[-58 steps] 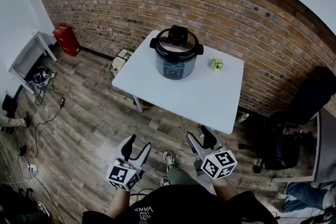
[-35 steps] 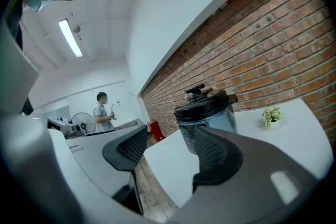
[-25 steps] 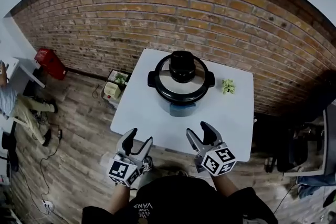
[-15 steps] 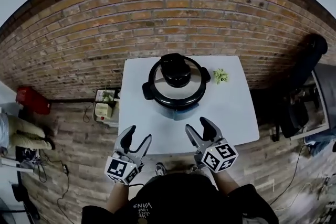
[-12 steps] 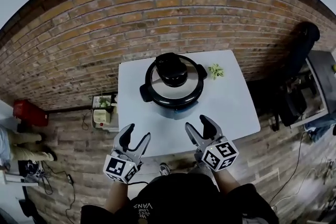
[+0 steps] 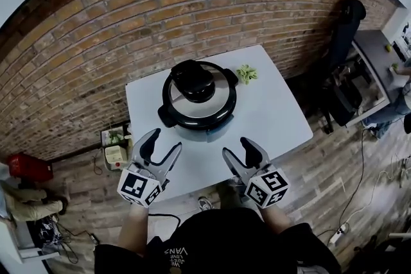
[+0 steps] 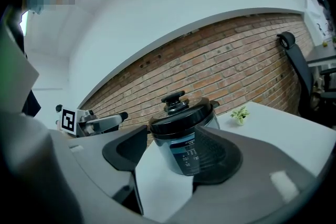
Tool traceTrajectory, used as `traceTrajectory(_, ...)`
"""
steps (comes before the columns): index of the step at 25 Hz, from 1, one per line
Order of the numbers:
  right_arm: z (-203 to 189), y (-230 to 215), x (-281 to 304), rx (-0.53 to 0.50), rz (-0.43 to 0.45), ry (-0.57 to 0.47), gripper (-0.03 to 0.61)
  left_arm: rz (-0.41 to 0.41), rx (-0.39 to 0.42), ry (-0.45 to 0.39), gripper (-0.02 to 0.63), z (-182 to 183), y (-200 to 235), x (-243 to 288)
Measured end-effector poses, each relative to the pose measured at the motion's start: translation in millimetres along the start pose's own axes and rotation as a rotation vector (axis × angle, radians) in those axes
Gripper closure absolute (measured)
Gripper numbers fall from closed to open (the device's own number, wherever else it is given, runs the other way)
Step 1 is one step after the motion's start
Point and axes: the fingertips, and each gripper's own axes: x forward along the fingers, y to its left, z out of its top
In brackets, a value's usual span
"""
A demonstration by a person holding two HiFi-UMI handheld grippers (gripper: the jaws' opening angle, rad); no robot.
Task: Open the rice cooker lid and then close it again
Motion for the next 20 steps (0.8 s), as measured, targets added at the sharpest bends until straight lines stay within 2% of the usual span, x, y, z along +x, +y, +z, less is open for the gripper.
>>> traceTrajectory(11,21,-30,31,0.016,0.038,-0.008,0.305,-0.091,0.107,0.004,0.280,38,14,74)
traceTrajectory(20,35,-58,47,0.038,0.042,-0.025,0.305,-0.190,0.205,0.093,0.259,45,22,135)
